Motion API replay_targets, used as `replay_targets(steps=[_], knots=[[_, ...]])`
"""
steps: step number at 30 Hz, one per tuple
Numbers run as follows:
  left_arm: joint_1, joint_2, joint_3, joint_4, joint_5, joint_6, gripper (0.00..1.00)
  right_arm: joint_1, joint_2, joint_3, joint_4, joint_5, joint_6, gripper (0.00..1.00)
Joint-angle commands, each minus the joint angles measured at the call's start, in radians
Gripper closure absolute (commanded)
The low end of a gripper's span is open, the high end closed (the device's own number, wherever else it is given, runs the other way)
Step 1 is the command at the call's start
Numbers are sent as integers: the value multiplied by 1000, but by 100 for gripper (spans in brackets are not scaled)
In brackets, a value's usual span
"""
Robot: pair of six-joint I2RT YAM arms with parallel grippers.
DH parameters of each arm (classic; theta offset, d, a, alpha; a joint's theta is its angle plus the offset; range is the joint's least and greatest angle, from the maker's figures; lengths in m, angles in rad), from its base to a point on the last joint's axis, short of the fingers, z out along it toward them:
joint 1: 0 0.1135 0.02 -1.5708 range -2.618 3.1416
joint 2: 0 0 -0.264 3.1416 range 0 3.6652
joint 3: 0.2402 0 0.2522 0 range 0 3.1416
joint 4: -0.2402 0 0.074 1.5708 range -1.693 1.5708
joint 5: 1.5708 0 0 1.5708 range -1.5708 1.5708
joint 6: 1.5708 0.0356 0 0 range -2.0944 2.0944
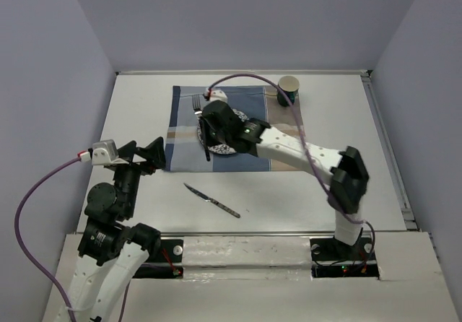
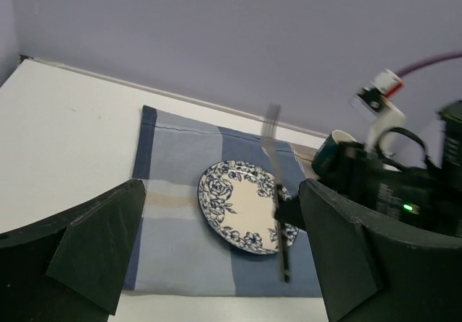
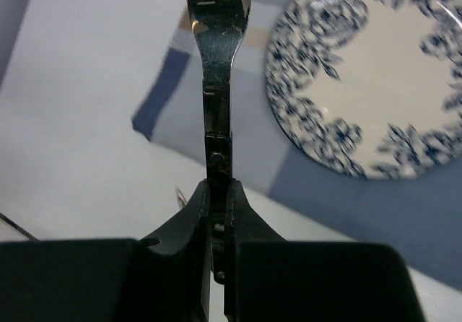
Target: Set the dinner table for one person
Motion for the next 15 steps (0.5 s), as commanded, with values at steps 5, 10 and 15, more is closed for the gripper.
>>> replay_targets(steps=[5, 10, 15], knots=[[7, -15, 31, 7, -71, -2, 1, -32, 502, 598, 90, -27, 29, 100], [-12, -15, 29, 15, -64, 1, 1, -42, 657, 761, 75, -27, 103, 100], [-24, -13, 29, 18, -64, 3, 1, -51, 754, 841, 73, -28, 157, 100]])
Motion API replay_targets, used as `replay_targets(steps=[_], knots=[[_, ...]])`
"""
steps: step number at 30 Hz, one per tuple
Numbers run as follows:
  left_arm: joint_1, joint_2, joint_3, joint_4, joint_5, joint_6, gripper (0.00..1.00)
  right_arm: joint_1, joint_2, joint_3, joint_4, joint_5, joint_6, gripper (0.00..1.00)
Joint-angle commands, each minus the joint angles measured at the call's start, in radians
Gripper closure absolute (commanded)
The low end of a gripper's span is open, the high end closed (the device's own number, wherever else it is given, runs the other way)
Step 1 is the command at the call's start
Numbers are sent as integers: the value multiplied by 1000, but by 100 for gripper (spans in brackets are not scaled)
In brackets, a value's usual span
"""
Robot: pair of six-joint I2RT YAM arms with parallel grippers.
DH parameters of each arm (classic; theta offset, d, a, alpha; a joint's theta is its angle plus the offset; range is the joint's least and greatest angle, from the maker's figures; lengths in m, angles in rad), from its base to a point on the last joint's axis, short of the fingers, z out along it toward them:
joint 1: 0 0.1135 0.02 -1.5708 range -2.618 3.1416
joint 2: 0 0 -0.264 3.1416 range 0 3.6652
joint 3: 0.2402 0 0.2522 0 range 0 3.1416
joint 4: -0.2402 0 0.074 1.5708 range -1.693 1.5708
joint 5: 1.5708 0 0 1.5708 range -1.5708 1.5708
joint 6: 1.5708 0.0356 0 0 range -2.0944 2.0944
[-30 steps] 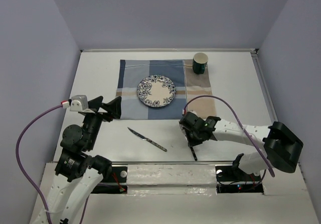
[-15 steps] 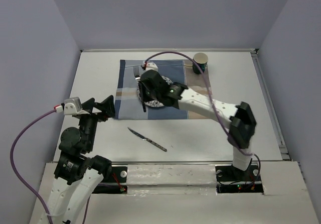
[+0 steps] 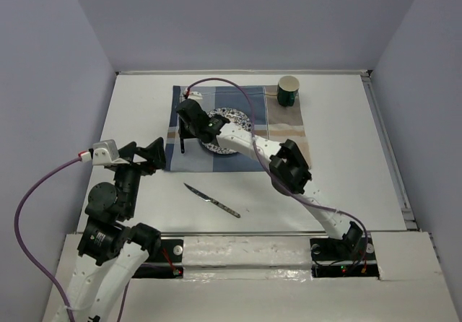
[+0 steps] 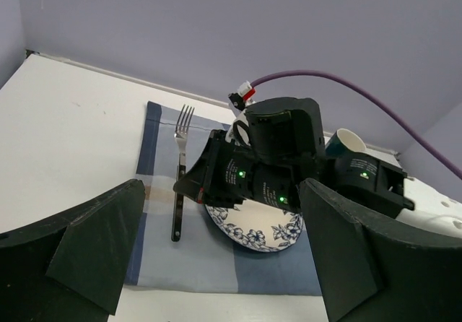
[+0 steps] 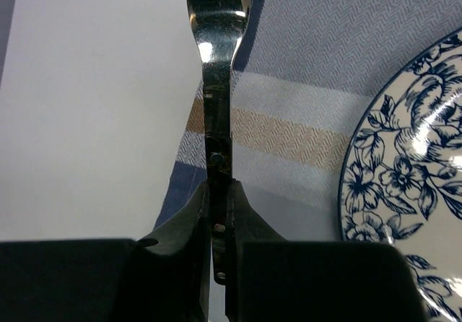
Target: Set the dinner table for one person
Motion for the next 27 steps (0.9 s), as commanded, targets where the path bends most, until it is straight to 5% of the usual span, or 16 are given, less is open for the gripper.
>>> replay_targets(steps=[1, 23, 27], knots=[[-10, -8, 29, 38, -13, 6, 1, -10, 31, 111, 37, 4, 80, 100], [-19, 3, 23, 50, 19, 8, 1, -68, 133, 95, 38, -68, 134, 100], [-19, 5, 23, 52, 22, 8, 1, -68, 149, 109, 38, -80, 140, 80]])
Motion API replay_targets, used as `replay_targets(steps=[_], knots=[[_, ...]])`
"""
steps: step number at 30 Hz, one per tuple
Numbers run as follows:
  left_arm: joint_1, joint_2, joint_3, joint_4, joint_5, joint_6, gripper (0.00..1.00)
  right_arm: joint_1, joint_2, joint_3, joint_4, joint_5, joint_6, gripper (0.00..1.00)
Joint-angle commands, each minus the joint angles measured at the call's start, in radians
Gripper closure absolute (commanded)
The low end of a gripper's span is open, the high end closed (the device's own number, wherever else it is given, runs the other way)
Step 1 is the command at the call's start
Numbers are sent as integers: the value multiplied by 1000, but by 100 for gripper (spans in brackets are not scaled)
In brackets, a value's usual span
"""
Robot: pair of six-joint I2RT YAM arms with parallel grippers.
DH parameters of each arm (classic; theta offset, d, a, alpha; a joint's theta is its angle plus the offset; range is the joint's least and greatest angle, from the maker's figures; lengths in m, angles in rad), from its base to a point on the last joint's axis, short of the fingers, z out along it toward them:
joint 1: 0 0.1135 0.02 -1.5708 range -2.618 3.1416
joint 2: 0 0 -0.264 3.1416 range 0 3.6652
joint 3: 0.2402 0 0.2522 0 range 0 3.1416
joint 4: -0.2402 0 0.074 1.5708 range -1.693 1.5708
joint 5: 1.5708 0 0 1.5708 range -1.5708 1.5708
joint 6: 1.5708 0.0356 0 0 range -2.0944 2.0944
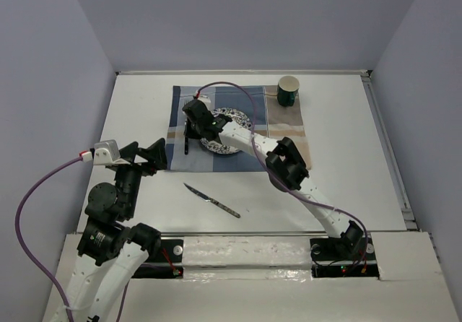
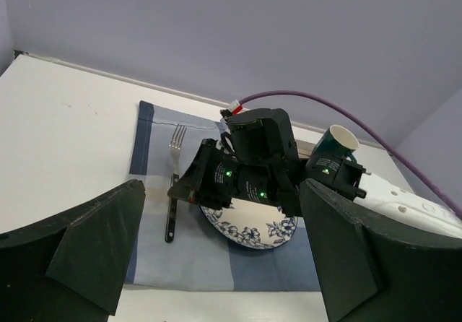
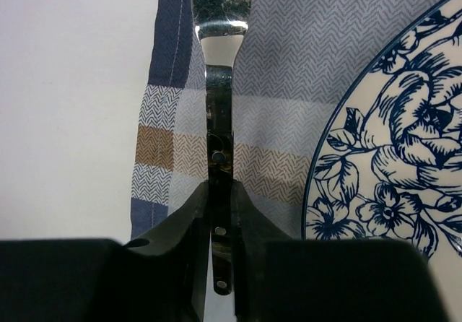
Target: Set the dinner table for one person
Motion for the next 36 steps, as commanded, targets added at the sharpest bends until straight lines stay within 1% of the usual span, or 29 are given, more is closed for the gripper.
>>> replay_targets(steps=[1, 4, 5, 13, 15, 17, 18, 20, 21, 22, 23, 24, 25, 26, 27, 29, 31, 32, 33, 34, 36], knots=[[-5, 5, 23, 49, 5, 8, 1, -4, 31, 52, 33, -14, 3, 70], [-5, 7, 23, 51, 4, 8, 1, -4, 31, 61, 33, -21, 0, 57], [-5, 5, 23, 49, 4, 8, 1, -4, 28, 64, 34, -23, -3, 56], [-5, 8, 23, 49, 1, 8, 1, -4, -44, 41, 62, -38, -17, 56], [-5, 10, 23, 49, 1, 9, 1, -4, -98, 2, 86, -47, -22, 56], [-5, 11, 23, 49, 1, 11, 1, 5, -145, -43, 149, -64, -39, 56], [-5, 13, 23, 49, 2, 12, 1, 14, -202, -108, 207, -86, -49, 56], [-5, 16, 23, 48, 4, 12, 1, 23, -269, -184, 250, -112, -92, 56], [-5, 19, 23, 48, 5, 12, 1, 34, -305, -286, 295, -135, -112, 56], [-5, 18, 23, 46, 7, 14, 1, 34, -384, -348, 315, -150, -153, 55], [-3, 21, 23, 45, 10, 14, 1, 58, -524, -573, 397, -199, -227, 55], [-3, 21, 23, 46, 11, 14, 1, 59, -573, -654, 418, -199, -246, 55], [-5, 21, 23, 46, 16, 12, 1, 69, -621, -733, 430, -252, -269, 55], [-5, 22, 21, 49, 22, 12, 1, 84, -668, -809, 477, -274, -292, 55], [-5, 22, 21, 49, 28, 12, 1, 85, -754, -950, 481, -293, -336, 54], [-5, 27, 20, 54, 39, 14, 1, 114, -820, -1070, 478, -354, -376, 52], [-3, 34, 20, 57, 46, 16, 1, 157, -887, -1185, 391, -356, -421, 49], [-3, 38, 20, 60, 48, 16, 1, 175, -902, -1215, 328, -339, -433, 46], [-3, 41, 21, 59, 48, 16, 1, 212, -914, -1239, 305, -324, -454, 46], [-2, 44, 21, 60, 50, 16, 1, 227, -926, -1290, 288, -317, -464, 46], [6, 50, 21, 62, 53, 16, 1, 253, -951, -1336, 281, -311, -465, 46]])
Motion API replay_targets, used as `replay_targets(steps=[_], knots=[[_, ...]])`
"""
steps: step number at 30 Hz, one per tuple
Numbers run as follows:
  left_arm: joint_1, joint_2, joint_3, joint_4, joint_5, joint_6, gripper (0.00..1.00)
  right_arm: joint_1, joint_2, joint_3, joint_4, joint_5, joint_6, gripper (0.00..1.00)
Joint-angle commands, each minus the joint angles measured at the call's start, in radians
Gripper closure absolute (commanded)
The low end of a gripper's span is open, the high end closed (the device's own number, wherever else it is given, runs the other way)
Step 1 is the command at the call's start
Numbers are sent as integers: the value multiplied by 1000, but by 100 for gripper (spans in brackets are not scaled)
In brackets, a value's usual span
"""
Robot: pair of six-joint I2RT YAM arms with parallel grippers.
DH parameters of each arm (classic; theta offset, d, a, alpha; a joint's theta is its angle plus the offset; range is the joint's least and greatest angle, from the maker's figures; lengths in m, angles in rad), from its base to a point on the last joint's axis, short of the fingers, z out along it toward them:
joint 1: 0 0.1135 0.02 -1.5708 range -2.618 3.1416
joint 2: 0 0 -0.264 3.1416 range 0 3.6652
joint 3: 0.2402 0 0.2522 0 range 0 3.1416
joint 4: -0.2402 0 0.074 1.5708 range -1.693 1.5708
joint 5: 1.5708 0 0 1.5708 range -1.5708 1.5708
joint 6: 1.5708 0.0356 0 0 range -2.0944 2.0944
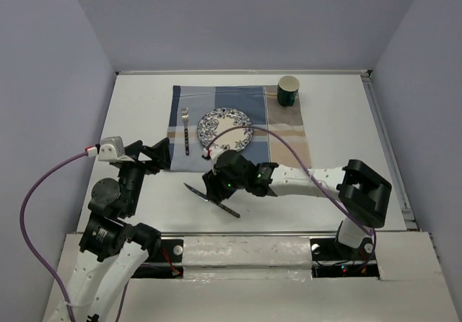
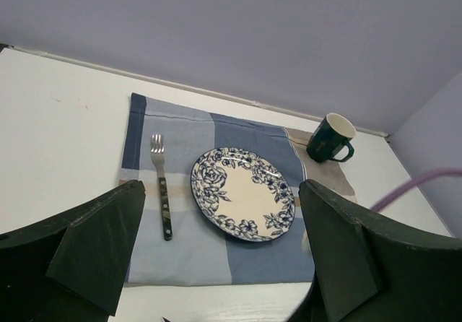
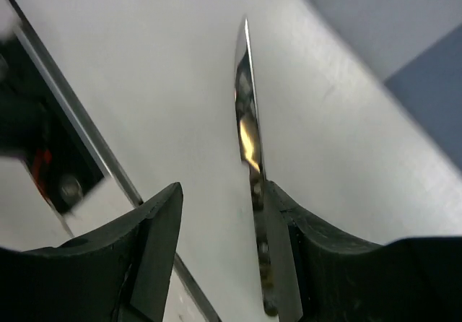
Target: Set the dinner table for one person
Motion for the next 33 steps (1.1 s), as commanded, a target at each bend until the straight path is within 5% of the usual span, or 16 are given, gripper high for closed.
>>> replay_targets(steps=[1, 11, 17, 20, 28, 33], knots=[[9, 23, 21, 60, 19, 15, 1, 58, -32, -123, -87, -10, -85, 46], [52, 37, 18, 64, 44, 12, 1, 141, 65, -118, -179, 167, -110, 50], [61, 45, 18, 67, 50, 12, 1, 160, 95, -95, -190, 201, -99, 74], [62, 43, 18, 67, 50, 12, 1, 169, 86, -92, -188, 237, -96, 99], [67, 40, 18, 67, 50, 13, 1, 132, -202, -135, -110, 348, -104, 100], [68, 34, 18, 67, 56, 12, 1, -52, -297, -157, 28, 496, -75, 100]])
